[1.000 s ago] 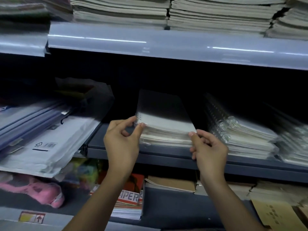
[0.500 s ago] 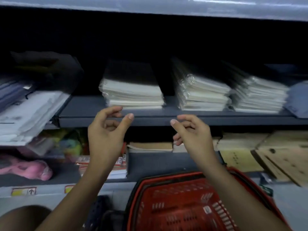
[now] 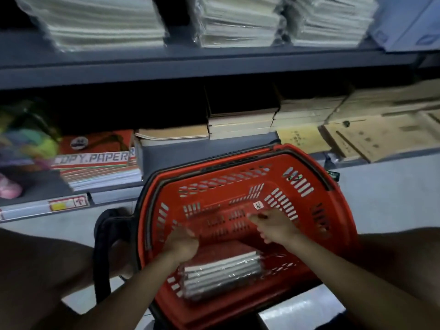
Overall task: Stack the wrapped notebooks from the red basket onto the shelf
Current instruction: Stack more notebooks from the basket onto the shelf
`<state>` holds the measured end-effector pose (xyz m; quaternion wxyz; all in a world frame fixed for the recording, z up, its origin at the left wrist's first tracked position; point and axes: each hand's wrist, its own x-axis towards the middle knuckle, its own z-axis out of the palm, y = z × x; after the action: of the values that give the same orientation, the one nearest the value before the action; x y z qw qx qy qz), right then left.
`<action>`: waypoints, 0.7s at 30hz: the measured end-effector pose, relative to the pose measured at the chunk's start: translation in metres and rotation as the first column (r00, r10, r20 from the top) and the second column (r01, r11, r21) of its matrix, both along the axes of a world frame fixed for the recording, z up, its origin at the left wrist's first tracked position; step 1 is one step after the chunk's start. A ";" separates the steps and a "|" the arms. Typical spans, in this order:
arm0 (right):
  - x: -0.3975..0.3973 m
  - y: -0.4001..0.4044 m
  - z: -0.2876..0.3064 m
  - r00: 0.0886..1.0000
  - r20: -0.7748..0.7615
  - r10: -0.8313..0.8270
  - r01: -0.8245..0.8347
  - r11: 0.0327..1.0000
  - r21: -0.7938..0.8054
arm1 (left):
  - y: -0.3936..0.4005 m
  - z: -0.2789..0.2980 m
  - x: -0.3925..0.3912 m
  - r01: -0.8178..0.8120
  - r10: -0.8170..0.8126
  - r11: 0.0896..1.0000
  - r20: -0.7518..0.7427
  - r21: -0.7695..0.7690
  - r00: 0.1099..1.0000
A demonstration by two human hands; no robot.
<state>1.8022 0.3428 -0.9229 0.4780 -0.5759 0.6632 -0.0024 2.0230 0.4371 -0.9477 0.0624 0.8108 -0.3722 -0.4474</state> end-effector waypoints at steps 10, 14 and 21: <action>0.017 0.030 -0.012 0.970 -0.153 0.191 -0.151 0.960 0.238 | 0.013 -0.008 -0.015 -0.060 0.045 0.976 0.076 0.210 0.996; 0.019 0.036 -0.015 0.983 -0.139 0.116 -0.088 0.977 0.195 | 0.011 -0.001 -0.017 -0.184 0.169 0.960 0.091 0.210 0.981; 0.018 0.041 0.003 0.936 0.069 -0.346 0.318 0.912 0.259 | -0.001 0.025 -0.001 -0.480 0.474 0.877 -0.165 0.004 0.865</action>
<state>1.8202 0.3840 -0.9201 0.5745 -0.3906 0.7184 -0.0346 2.0222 0.4358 -0.9230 0.2158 0.8376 -0.1622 -0.4749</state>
